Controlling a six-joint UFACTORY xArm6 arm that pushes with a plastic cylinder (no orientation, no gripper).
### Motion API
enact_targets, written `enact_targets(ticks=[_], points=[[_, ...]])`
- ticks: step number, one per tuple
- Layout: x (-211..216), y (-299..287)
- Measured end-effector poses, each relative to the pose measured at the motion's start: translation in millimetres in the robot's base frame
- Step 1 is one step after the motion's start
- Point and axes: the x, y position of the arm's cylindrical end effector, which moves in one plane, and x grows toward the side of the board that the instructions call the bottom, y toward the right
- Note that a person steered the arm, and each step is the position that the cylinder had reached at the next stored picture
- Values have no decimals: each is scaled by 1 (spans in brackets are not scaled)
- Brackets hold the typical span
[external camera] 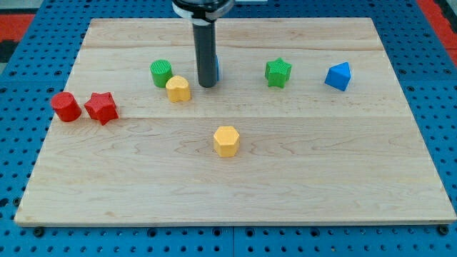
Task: Move the green star towards bottom right side
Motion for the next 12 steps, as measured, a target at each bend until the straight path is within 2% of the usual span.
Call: enact_targets(ticks=[1, 2, 3, 4, 5, 7, 8, 9, 10, 11, 12], points=[[28, -65], [50, -82], [55, 4], [77, 95], [144, 110], [101, -38], [68, -12], [7, 83], [-31, 92], [-45, 134], [-10, 195]])
